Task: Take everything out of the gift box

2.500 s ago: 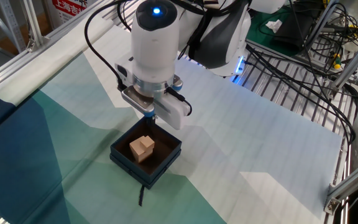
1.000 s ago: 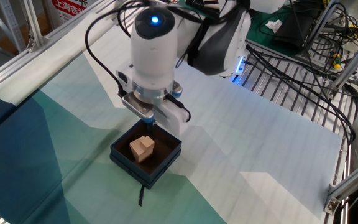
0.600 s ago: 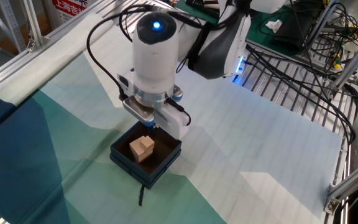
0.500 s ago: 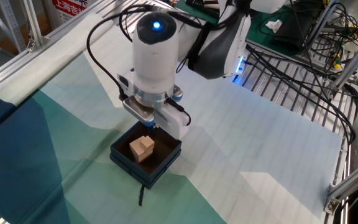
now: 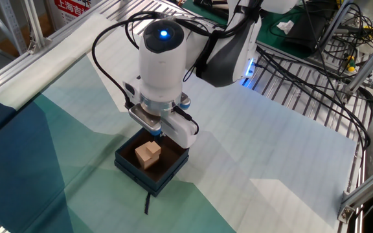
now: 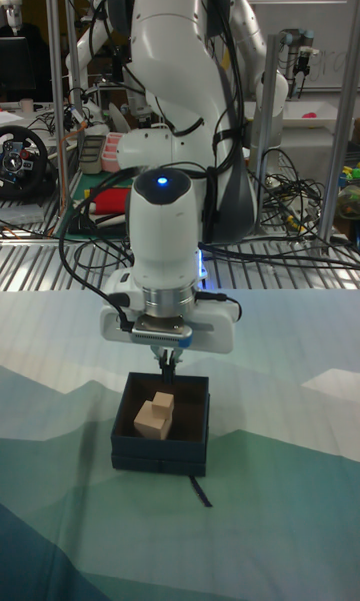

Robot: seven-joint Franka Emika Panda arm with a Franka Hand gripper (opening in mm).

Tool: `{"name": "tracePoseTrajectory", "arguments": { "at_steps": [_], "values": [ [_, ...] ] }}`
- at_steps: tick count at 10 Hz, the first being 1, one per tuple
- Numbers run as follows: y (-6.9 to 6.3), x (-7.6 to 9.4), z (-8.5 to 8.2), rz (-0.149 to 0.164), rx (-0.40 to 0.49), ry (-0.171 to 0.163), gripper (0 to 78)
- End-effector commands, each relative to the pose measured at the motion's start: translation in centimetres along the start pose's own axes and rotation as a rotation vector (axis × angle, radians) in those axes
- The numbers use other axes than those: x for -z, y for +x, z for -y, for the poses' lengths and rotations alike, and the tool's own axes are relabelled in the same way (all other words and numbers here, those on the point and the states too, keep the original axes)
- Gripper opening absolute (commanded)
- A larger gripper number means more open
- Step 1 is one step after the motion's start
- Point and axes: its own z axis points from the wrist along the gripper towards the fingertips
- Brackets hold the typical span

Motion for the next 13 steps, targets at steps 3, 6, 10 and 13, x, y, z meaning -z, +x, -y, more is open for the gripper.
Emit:
{"name": "tracePoseTrajectory", "arguments": {
  "at_steps": [3,6,10,13],
  "values": [
    [-0.6,-1.1,0.1,0.009,0.007,-0.004,0.0],
    [-0.7,-1.6,0.3,0.014,0.013,-0.005,0.0],
    [-0.6,-2.3,0.6,0.023,0.019,-0.007,0.0],
    [-0.3,-2.8,0.8,0.032,0.025,-0.009,0.0]
  ]
}}
